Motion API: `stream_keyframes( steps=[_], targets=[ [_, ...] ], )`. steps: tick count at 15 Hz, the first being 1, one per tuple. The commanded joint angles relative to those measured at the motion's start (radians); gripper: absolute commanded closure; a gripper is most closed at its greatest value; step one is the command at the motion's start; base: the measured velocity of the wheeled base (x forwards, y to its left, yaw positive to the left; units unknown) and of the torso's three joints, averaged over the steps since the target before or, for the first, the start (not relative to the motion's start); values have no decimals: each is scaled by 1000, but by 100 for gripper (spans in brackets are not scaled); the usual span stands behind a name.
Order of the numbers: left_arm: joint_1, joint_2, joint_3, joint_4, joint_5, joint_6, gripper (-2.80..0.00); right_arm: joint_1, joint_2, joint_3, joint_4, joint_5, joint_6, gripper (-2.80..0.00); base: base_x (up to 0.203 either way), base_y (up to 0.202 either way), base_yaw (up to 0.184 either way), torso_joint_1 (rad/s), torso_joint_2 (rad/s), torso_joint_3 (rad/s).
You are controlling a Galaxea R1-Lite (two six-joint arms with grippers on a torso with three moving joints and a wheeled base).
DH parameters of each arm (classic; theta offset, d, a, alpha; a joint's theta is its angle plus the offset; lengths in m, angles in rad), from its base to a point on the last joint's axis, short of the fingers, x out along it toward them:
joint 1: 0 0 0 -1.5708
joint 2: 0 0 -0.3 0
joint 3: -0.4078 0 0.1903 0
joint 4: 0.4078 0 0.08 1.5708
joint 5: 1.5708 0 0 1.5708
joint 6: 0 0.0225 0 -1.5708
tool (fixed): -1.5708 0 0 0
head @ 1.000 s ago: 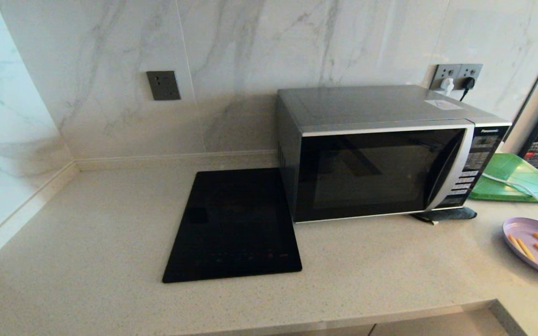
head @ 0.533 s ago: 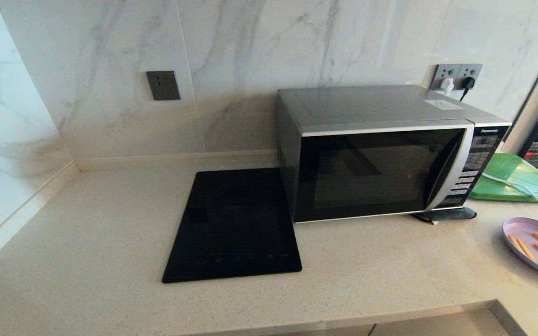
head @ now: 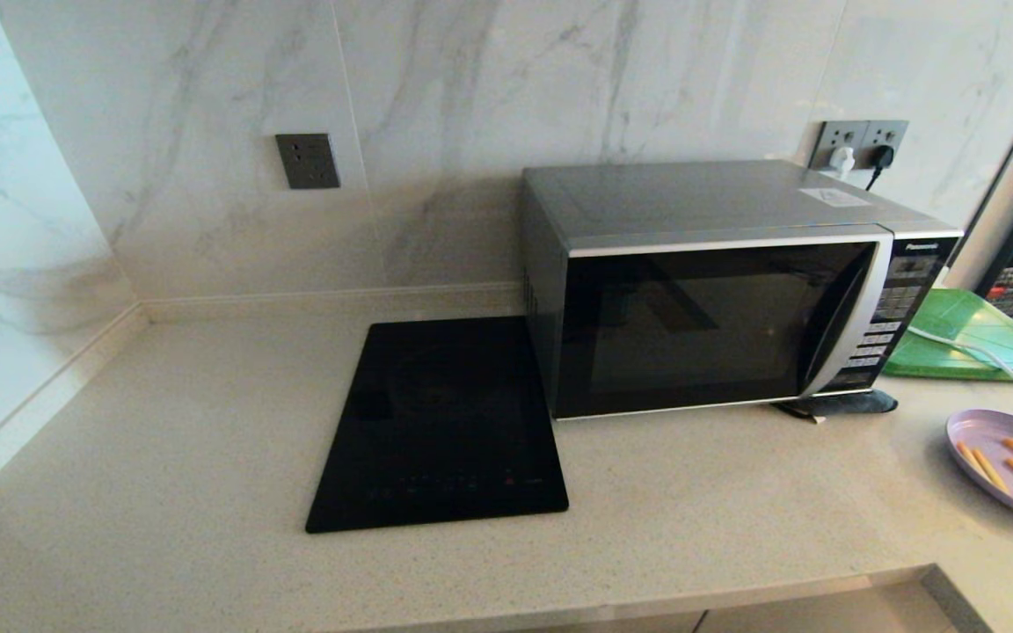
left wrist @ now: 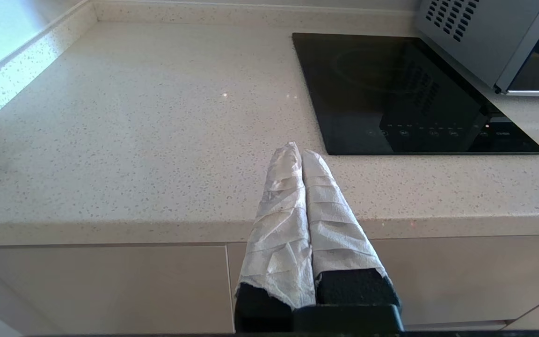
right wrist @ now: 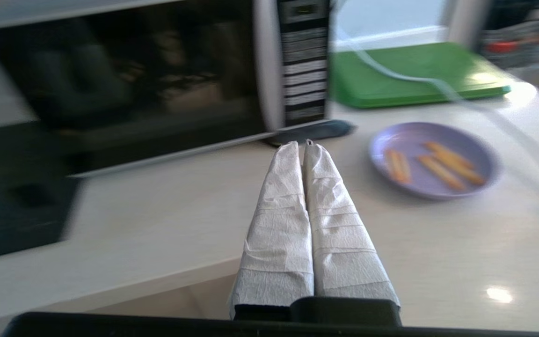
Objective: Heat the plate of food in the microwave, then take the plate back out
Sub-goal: Open the microwave oven
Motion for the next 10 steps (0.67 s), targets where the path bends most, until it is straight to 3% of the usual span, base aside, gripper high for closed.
stream_keyframes(
  steps=[1,4,10],
  targets=[
    [0,2,0,-1,1,0,0,-1,155,-46,-16,-66,-86,0,0,0,0,0,0,0],
    [0,1,0,-1,1,0,0,-1,324,-55,-154,-131,-158,0,0,0,0,0,0,0],
    [0,0,0,-1,1,0,0,65,828,-101,-635,-347,-219,0,0,0,0,0,0,0]
  ],
)
